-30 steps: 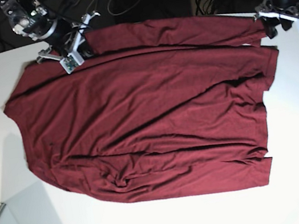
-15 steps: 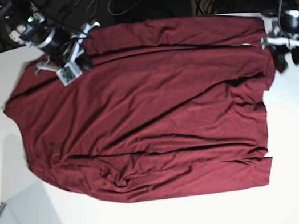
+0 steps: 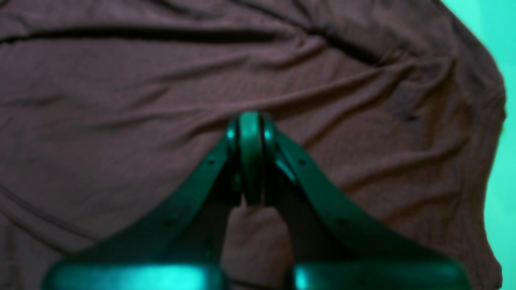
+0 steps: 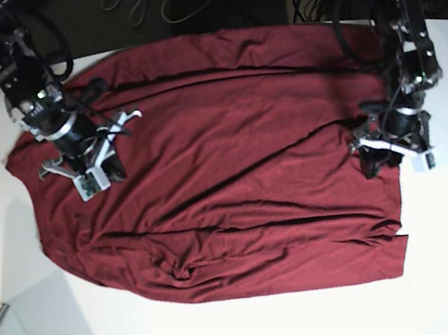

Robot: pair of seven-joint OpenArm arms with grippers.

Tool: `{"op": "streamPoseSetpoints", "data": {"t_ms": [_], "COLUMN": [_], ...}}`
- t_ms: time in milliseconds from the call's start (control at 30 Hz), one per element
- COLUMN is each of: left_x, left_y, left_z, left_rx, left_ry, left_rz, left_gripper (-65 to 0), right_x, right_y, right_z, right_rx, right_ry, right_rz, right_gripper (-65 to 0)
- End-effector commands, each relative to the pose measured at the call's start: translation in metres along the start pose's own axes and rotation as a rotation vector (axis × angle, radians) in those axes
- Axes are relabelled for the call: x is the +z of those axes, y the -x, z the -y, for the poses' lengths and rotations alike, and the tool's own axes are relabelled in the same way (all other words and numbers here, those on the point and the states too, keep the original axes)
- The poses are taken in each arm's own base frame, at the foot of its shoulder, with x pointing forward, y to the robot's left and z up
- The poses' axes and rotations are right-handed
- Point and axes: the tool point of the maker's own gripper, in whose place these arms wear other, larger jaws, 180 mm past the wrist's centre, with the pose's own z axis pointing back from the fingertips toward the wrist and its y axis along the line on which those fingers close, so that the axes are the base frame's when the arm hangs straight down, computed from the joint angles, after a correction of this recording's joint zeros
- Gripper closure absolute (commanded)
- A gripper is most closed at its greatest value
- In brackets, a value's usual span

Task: Layout the t-shirt on the table in an organized manner, then fold the t-shirt properly
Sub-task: 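Move both grippers inward over the maroon shirt and grasp its fabric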

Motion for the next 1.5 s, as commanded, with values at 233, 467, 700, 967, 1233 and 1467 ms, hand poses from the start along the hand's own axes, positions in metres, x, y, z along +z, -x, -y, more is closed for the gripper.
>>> {"op": "streamPoseSetpoints", "data": {"t_ms": [233, 467, 700, 967, 1233, 1467], "left_x": [-0.039, -0.055, -0.077, -0.095, -0.093, -0.087], "left_y": [0.006, 0.016, -0.014, -0.038, -0.048, -0.058], "left_z": [-0.013, -0.042, -0.043, -0.047, -0.066, -0.079], "left_rx": [-0.04, -0.047, -0.165, -0.217, -0.221, -0.227], "left_ry": [-0.009, -0.074, -0.116, -0.15, -0.184, -0.204], "left_rz": [-0.09, -0.17, -0.102, -0.052, -0.025, -0.005], "left_gripper": [-32.5, -32.5, -32.5, -32.5, -32.5, -32.5], "right_x": [-0.004, -0.004, -0.029, -0.05, -0.062, -0.064], "right_y": [-0.015, -0.016, -0.004, 0.008, 0.013, 0.005], "right_z": [0.009, 0.012, 0.03, 0.061, 0.085, 0.089], "right_rx": [0.015, 0.014, -0.007, -0.02, -0.033, -0.029], "right_ry": [0.016, 0.023, 0.061, 0.122, 0.168, 0.174], "right_rz": [0.046, 0.047, 0.0, -0.056, -0.092, -0.078], "right_gripper": [0.0, 0.0, 0.0, 0.0, 0.0, 0.0]}}
